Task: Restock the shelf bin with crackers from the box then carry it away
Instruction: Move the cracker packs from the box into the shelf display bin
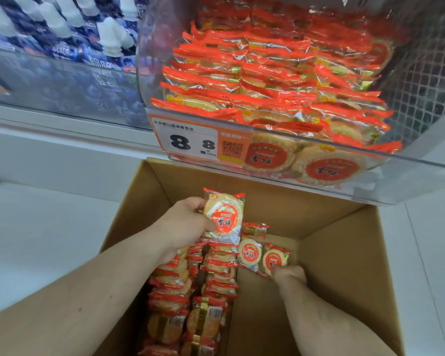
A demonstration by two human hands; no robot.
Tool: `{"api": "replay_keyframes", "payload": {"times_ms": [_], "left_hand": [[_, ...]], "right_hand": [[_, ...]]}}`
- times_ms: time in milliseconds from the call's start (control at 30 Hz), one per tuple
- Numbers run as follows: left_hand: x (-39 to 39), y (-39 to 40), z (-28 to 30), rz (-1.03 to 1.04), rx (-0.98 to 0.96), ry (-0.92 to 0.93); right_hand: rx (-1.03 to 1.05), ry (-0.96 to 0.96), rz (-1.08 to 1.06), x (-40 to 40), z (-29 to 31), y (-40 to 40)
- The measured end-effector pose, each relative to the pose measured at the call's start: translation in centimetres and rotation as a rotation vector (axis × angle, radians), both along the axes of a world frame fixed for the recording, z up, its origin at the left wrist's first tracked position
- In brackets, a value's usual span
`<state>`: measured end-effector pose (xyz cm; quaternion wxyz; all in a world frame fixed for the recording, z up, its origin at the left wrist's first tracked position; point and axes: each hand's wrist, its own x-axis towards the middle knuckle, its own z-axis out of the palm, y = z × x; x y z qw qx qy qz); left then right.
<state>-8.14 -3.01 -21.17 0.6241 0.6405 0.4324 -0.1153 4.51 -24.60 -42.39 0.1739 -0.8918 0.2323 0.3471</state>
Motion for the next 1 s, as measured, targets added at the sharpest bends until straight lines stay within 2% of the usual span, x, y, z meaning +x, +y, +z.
{"api": "replay_keyframes", "payload": {"times_ms": [200,400,567,800,867,1000], "left_hand": [[-1.2,-0.8,3.1,-0.09,-0.011,-0.078],[-3.1,-0.7,6.9,-0.158,0.086,-0.177],[-4.9,-0.3,8.3,-0.222,0.168,-0.184],[-5.7,-2.5,8.5,-0.244,0.061,-0.224],[-5.5,-3.3,9.1,-0.254,0.007,-0.267],[-5.1,-4.3,9.7,-0.304,-0.081,-0.348]], "right_hand": [[0.213,0.004,0.14,1.3,5.3,-1.5],[0.455,0.123,0.446,0.7,17.3,-1.0],[0.492,0.168,0.661,-0.4,26.7,-1.6],[0.978,0.207,0.636,-4.1,33.7,-1.7],[1.004,0.172,0.646,-4.9,34.2,-0.9],[0.927,0.061,0.659,-5.6,34.5,-0.1]]}}
